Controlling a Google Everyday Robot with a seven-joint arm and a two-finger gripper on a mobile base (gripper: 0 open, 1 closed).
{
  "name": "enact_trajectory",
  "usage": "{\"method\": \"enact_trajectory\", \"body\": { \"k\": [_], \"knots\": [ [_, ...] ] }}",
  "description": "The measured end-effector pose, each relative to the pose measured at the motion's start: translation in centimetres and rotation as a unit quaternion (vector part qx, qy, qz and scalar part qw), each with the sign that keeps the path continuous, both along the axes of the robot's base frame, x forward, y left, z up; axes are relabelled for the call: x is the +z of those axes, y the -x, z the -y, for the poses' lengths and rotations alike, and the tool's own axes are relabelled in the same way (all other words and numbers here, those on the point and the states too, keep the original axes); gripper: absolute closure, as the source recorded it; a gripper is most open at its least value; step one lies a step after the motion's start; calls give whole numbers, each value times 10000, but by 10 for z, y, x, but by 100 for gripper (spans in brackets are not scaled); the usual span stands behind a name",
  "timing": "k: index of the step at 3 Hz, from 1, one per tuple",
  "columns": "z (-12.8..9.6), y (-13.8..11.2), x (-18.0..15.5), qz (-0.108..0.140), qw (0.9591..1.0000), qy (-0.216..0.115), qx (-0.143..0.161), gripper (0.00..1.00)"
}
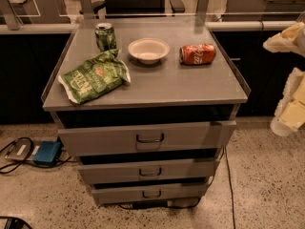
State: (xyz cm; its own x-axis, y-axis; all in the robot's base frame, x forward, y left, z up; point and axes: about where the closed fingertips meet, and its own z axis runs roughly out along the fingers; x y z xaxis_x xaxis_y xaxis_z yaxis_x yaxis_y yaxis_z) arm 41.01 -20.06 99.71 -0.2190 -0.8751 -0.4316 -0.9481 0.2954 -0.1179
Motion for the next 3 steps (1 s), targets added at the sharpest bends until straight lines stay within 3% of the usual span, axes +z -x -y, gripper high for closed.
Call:
{"method": "enact_trajectory", "body": {
  "k": [3],
  "knots": [
    [0, 0, 11, 5, 10000, -4, 6, 0]
  ]
}}
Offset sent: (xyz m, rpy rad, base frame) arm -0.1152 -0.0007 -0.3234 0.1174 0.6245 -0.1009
